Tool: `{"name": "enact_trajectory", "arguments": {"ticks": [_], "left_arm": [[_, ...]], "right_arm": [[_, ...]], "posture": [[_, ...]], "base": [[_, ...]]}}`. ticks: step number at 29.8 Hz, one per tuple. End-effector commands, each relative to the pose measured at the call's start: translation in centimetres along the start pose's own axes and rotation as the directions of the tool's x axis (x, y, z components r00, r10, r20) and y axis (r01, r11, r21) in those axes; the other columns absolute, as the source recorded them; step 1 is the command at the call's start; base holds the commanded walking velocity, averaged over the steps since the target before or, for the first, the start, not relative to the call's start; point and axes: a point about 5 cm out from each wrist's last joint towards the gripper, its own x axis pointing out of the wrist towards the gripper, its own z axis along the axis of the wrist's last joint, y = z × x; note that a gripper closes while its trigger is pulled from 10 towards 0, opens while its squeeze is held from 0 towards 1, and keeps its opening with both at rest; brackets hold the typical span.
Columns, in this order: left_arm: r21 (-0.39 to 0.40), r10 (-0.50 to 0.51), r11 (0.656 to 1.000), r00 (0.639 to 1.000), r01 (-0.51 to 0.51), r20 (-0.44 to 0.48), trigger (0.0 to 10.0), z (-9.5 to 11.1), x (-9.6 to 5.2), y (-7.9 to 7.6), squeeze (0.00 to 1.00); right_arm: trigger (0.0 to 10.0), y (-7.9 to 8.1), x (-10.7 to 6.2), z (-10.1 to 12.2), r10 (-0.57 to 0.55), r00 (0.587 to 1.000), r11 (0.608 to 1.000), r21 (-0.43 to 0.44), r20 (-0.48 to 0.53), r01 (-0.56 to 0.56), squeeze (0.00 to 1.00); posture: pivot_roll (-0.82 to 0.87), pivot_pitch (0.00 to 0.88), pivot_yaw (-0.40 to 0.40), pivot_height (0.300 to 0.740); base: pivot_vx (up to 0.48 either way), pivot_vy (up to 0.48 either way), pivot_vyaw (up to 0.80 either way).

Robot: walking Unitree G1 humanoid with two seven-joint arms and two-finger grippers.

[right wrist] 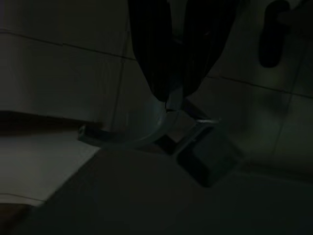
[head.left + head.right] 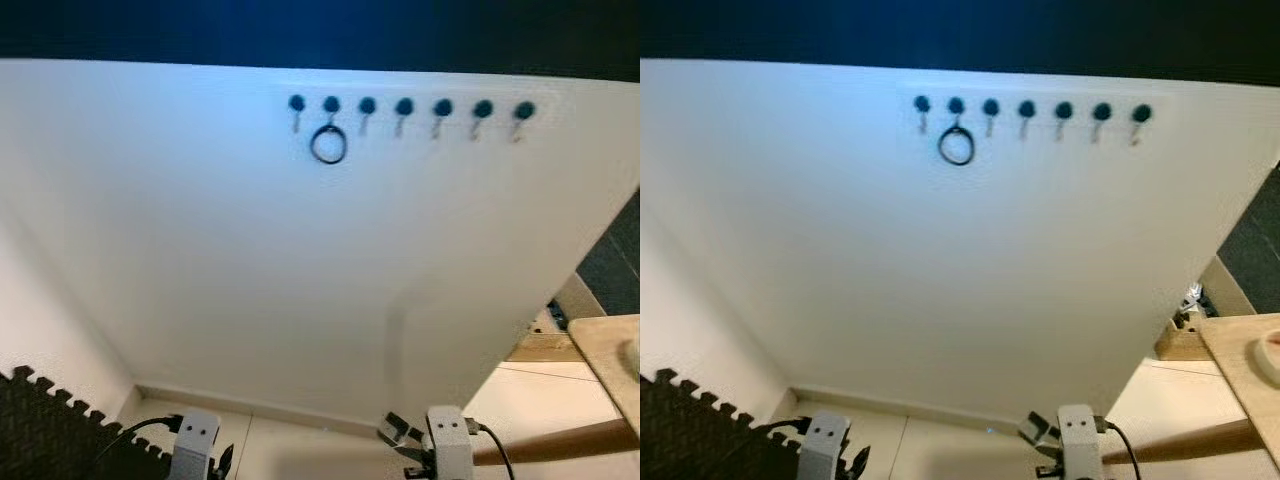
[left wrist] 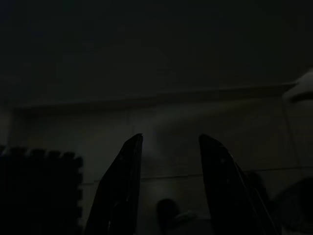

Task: Hang keys on a hook

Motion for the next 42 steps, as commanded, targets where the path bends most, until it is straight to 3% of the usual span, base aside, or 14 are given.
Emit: {"name": "enact_trajectory", "arguments": {"ticks": [1, 6, 8, 13, 16, 17, 21, 25, 26, 28, 32, 34, 40, 42], "left_arm": [[0.01, 0.01, 1.0, 1.0, -0.01, 0.002, 10.0, 0.0, -0.2, 0.5, 0.0], [0.014, 0.012, 1.0, 1.0, -0.013, 0.01, 10.0, 0.1, -0.1, 0.4, 0.0], [0.025, 0.023, 0.999, 0.998, -0.024, 0.052, 10.0, 0.9, 0.1, 0.6, 0.0], [0.031, 0.03, 0.999, 0.995, -0.034, 0.1, 10.0, 1.9, 0.3, 1.1, 0.0], [0.04, 0.016, 0.999, 0.989, -0.022, 0.145, 10.0, 2.8, 0.4, 1.4, 0.0], [0.04, 0.016, 0.999, 0.989, -0.022, 0.145, 10.0, 2.8, 0.4, 1.4, 0.0], [0.028, 0.013, 0.999, 0.981, -0.019, 0.193, 10.0, 3.6, 0.3, 1.9, 0.0], [0.026, -0.022, 1.0, 0.975, 0.016, 0.221, 10.0, 3.9, 0.3, 1.3, 0.0], [0.026, -0.022, 1.0, 0.975, 0.016, 0.221, 10.0, 3.9, 0.3, 1.3, 0.0], [0.028, -0.046, 0.999, 0.964, 0.04, 0.261, 10.0, 4.5, 0.3, 0.8, 0.0], [0.025, -0.047, 0.999, 0.961, 0.042, 0.274, 10.0, 4.7, 0.4, 0.7, 0.0], [0.03, -0.054, 0.998, 0.954, 0.048, 0.295, 10.0, 5.0, 0.3, 0.5, 0.0], [0.042, -0.066, 0.998, 0.944, 0.055, 0.325, 10.0, 5.6, 0.4, 0.4, 0.0], [0.051, -0.076, 0.997, 0.93, 0.062, 0.361, 10.0, 6.5, 0.4, 0.2, 0.0]], "right_arm": [[10.0, 0.7, 0.0, 0.0, 0.028, 1.0, 1.0, -0.014, 0.005, -0.028, 0.0], [10.0, 0.8, 0.2, 1.0, 0.026, 0.998, 0.999, -0.041, 0.064, -0.023, 0.0], [10.0, 0.5, 0.4, 4.1, 0.025, 0.967, 0.992, -0.128, 0.253, 0.008, 0.0], [10.0, 0.9, 0.3, 8.2, 0.073, 0.886, 0.993, -0.112, 0.457, -0.024, 0.0], [10.0, 1.5, -0.4, 12.4, 0.139, 0.785, 0.99, -0.112, 0.604, -0.089, 0.0], [10.0, 1.5, -0.4, 12.4, 0.139, 0.785, 0.99, -0.112, 0.604, -0.089, 0.0], [10.0, 2.5, -2.7, 17.2, 0.246, 0.617, 0.967, -0.145, 0.747, -0.21, 0.0], [10.0, 3.4, -4.6, 18.9, 0.356, 0.518, 0.925, -0.215, 0.778, -0.313, 0.0], [10.0, 3.4, -4.6, 18.9, 0.356, 0.518, 0.925, -0.215, 0.778, -0.313, 0.0], [10.0, 3.7, -5.5, 19.2, 0.42, 0.48, 0.902, -0.295, 0.77, -0.315, 0.0], [10.0, 3.8, -5.8, 19.3, 0.426, 0.467, 0.897, -0.295, 0.775, -0.329, 0.0], [10.0, 4.2, -6.8, 19.5, 0.456, 0.432, 0.876, -0.308, 0.778, -0.37, 0.0], [10.0, 4.9, -7.7, 19.8, 0.509, 0.387, 0.841, -0.349, 0.769, -0.413, 0.0], [10.0, 5.4, -8.7, 20.7, 0.543, 0.336, 0.817, -0.391, 0.77, -0.423, 0.0]], "posture": [[0.04, 0.04, 0.006, 0.74], [0.04, 0.039, 0.006, 0.74], [0.04, 0.04, 0.007, 0.74], [0.04, 0.043, 0.014, 0.74], [0.04, 0.042, 0.02, 0.74], [0.04, 0.042, 0.02, 0.74], [0.03, 0.04, 0.026, 0.74], [0.02, 0.038, 0.025, 0.74], [0.02, 0.038, 0.025, 0.74], [0.02, 0.037, 0.021, 0.74], [0.03, 0.037, 0.018, 0.74], [0.03, 0.038, 0.016, 0.74], [0.03, 0.04, 0.017, 0.74], [0.03, 0.043, 0.022, 0.74]], "base": [[0.0, 0.0, 0.0], [0.0, 0.0, 0.0], [0.0, 0.0, 0.0], [0.0, 0.0, 0.0], [0.0, 0.0, 0.0], [0.0, 0.0, 0.0], [0.0, 0.0, 0.0], [0.0, 0.0, 0.0], [0.0, 0.0, 0.0], [0.0, 0.0, 0.0], [0.0, 0.0, 0.0], [0.0, 0.0, 0.0], [0.0, 0.0, 0.0], [0.0, 0.0, 0.0]]}}
